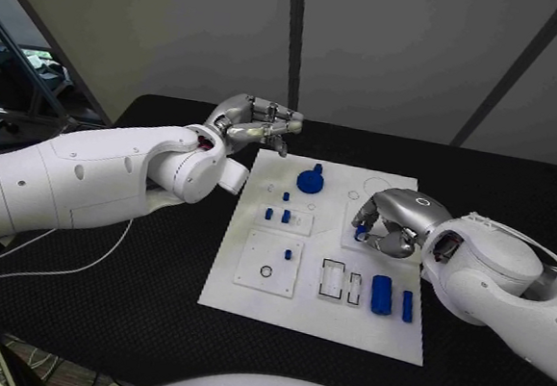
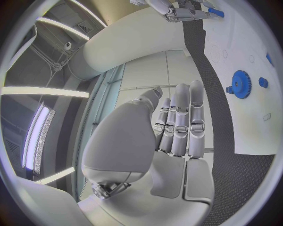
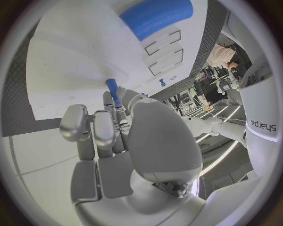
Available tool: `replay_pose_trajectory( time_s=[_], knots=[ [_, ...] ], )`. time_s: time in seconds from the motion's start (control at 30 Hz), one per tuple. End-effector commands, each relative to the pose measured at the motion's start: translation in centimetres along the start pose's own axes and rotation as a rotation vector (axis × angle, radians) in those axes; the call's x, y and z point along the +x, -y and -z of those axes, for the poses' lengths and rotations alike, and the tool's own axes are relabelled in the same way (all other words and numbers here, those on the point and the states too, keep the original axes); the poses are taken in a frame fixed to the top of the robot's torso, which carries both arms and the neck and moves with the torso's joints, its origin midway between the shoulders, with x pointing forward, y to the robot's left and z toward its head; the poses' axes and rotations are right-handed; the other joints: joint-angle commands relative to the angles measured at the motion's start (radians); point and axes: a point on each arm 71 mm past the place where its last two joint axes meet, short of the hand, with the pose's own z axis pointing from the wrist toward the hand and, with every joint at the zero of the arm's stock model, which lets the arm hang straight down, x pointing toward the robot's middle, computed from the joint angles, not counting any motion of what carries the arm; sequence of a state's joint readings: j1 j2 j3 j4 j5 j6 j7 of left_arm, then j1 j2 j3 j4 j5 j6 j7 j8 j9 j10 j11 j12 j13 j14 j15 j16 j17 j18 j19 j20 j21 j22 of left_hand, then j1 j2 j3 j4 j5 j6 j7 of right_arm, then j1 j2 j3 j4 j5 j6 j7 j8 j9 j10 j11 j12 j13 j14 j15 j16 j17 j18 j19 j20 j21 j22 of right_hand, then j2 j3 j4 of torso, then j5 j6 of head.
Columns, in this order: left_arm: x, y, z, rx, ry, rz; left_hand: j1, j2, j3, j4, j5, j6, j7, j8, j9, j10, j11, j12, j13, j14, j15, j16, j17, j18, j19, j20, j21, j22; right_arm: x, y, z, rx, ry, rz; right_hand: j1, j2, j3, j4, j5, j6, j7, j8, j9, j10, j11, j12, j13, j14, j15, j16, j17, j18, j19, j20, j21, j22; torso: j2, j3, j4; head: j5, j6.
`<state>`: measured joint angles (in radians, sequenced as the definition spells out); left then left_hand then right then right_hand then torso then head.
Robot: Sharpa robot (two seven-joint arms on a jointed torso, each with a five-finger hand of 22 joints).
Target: Assemble the parts on the task board
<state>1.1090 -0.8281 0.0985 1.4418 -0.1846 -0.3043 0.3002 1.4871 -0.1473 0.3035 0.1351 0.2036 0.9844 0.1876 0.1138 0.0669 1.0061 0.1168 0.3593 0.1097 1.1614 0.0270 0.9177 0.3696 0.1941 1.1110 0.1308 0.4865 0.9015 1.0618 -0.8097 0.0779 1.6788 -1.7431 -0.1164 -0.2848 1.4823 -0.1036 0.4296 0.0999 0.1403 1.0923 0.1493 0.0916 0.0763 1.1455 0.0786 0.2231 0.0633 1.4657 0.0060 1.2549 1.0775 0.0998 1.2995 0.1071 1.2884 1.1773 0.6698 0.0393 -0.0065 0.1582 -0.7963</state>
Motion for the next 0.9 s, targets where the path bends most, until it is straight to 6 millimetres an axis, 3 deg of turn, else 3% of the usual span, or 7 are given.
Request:
replay_pose_trajectory(
  time_s=[0.03, 0.17, 0.43, 0.53, 0.73, 0.9],
  knots=[
    [0.0, 0.1, 0.0, 0.004, -0.009, 0.005, -0.01, -0.002, 0.006, 0.001, -0.003, -0.004, 0.001, 0.001, 0.0, -0.006, 0.0, 0.004, 0.002, -0.002, 0.006, -0.006, -0.002, -0.014, -0.006, -0.002, -0.006, -0.001, -0.3, 0.2, 0.1, 0.015, 0.037, -0.001, -0.008, 0.002, 0.015, -0.006, 0.004, 0.012, 0.0, 0.006, 0.002, 0.01, 0.0, -0.007, 0.002, 0.025, -0.01, 0.006, 0.001, -0.008, 0.011, -0.002, 0.009, 0.008, -0.001, 0.0004, -0.0023, -0.001, -0.002],
    [0.0, 0.1, 0.0, 0.006, -0.006, 0.004, -0.01, -0.002, 0.007, 0.001, -0.003, -0.005, 0.001, 0.002, 0.0, -0.007, 0.001, 0.005, 0.002, -0.003, 0.006, -0.007, -0.002, -0.014, -0.007, -0.001, -0.006, -0.002, -0.7, 0.3, 0.5, 0.013, 0.078, -0.048, -0.01, 0.004, 0.044, -0.018, -0.009, 0.012, 0.003, 0.0, 0.0, 0.017, 0.001, -0.017, 0.002, 0.024, -0.009, 0.009, 0.003, -0.011, 0.019, -0.003, 0.022, 0.025, -0.002, 0.0013, -0.0036, 0.002, -0.002],
    [-0.1, 0.1, 0.0, 0.008, -0.003, 0.003, -0.01, -0.002, 0.007, 0.0, -0.003, -0.005, 0.001, 0.002, 0.0, -0.008, 0.001, 0.006, 0.002, -0.004, 0.006, -0.008, -0.003, -0.014, -0.008, -0.001, -0.007, -0.002, -1.8, -0.1, 1.6, -0.018, 0.144, -0.11, -0.016, -0.001, 0.063, -0.029, -0.008, 0.017, 0.003, -0.002, 0.0, 0.024, 0.001, -0.024, 0.002, 0.026, -0.009, 0.015, 0.01, -0.016, 0.032, -0.003, 0.039, 0.046, -0.007, -0.0043, 0.0009, -0.004, 0.002],
    [-0.2, 0.1, 0.0, 0.008, -0.002, 0.002, -0.01, -0.002, 0.007, 0.0, -0.003, -0.005, 0.001, 0.002, 0.0, -0.008, 0.001, 0.006, 0.002, -0.004, 0.006, -0.008, -0.003, -0.014, -0.008, -0.001, -0.007, -0.002, -2.4, -0.6, 1.9, -0.037, 0.166, -0.13, -0.019, -0.002, 0.069, -0.033, -0.006, 0.018, 0.003, -0.003, 0.0, 0.026, 0.001, -0.026, 0.003, 0.026, -0.009, 0.017, 0.012, -0.017, 0.035, -0.003, 0.044, 0.052, -0.008, -0.0039, 0.0011, -0.002, 0.002],
    [-0.1, 0.1, 0.0, 0.008, -0.002, 0.003, -0.01, -0.002, 0.007, 0.0, -0.003, -0.005, 0.001, 0.002, 0.0, -0.008, 0.001, 0.006, 0.002, -0.004, 0.006, -0.008, -0.003, -0.014, -0.008, -0.001, -0.007, -0.002, -3.1, -2.5, 2.4, -0.093, 0.171, -0.194, -0.023, -0.006, 0.079, -0.041, 0.002, 0.021, 0.003, -0.004, 0.0, 0.03, 0.0, -0.03, 0.003, 0.027, -0.009, 0.021, 0.016, -0.018, 0.037, -0.003, 0.048, 0.058, -0.005, -0.004, 0.0021, 0.005, 0.002],
    [0.0, 0.1, -0.1, 0.009, -0.005, 0.004, -0.01, -0.002, 0.007, 0.0, -0.003, -0.005, 0.001, 0.002, 0.0, -0.008, 0.001, 0.006, 0.002, -0.004, 0.006, -0.008, -0.003, -0.014, -0.008, -0.001, -0.007, -0.002, -3.1, -4.9, 1.8, -0.161, 0.143, -0.236, -0.025, -0.007, 0.081, -0.043, 0.005, 0.021, 0.003, -0.005, 0.0, 0.031, 0.001, -0.031, 0.003, 0.026, -0.009, 0.021, 0.016, -0.017, 0.036, -0.003, 0.048, 0.058, -0.004, -0.0045, 0.0021, 0.013, -0.005]
  ],
)
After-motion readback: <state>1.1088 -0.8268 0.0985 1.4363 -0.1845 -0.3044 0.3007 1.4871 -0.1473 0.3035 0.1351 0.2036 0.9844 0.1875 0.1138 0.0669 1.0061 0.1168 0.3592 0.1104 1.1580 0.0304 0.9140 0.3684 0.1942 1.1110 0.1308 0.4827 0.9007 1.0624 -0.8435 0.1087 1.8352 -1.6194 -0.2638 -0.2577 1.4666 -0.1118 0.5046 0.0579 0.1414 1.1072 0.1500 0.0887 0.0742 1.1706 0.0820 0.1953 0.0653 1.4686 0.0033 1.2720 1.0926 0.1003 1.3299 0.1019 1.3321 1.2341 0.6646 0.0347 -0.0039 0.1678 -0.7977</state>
